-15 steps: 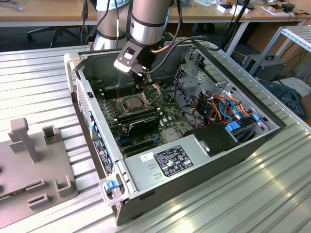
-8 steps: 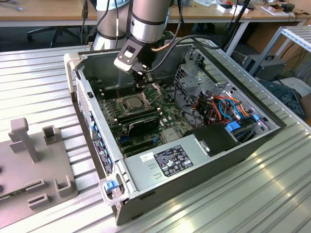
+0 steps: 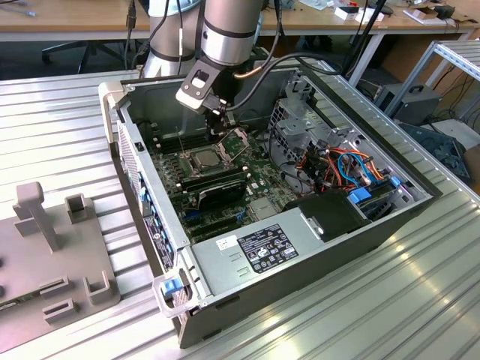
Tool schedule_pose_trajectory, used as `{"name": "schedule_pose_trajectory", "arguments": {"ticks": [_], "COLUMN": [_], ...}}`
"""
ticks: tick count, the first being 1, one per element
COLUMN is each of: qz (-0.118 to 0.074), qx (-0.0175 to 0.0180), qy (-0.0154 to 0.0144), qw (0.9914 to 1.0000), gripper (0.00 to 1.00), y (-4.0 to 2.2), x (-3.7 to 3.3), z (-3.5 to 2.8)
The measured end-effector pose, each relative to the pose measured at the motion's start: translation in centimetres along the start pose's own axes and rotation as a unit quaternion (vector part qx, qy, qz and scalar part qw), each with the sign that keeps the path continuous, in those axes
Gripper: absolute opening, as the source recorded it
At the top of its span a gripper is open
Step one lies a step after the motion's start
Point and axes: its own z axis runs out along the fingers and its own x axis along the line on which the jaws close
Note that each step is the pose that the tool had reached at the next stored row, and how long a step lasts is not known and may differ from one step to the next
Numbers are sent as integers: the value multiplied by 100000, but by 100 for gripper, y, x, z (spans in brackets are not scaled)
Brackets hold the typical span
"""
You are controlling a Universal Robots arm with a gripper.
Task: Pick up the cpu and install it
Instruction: 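Close the cpu cover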
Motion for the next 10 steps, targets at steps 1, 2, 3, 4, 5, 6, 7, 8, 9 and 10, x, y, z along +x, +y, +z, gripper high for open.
{"name": "schedule_pose_trajectory", "arguments": {"ticks": [1, 2, 3, 4, 5, 6, 7, 8, 9, 10], "qz": [-1, -1, 0, 0, 0, -1, 0, -1, 0, -2], "qx": [-3, -1, -1, -2, 1, 0, -3, -1, 0, 0], "qy": [0, 0, 2, 2, 0, -1, 2, 0, 2, 0], "qw": [100000, 100000, 100000, 100000, 100000, 100000, 100000, 100000, 100000, 100000], "gripper": [11, 11, 11, 11, 11, 11, 11, 11, 11, 11], "y": [0, 0, 0, 0, 0, 0, 0, 1, 1, 1], "x": [0, 0, 0, 0, 0, 0, 0, 0, 0, 0], "z": [-1, -1, -3, -7, -14, -15, -25, -38, -38, -39]}}
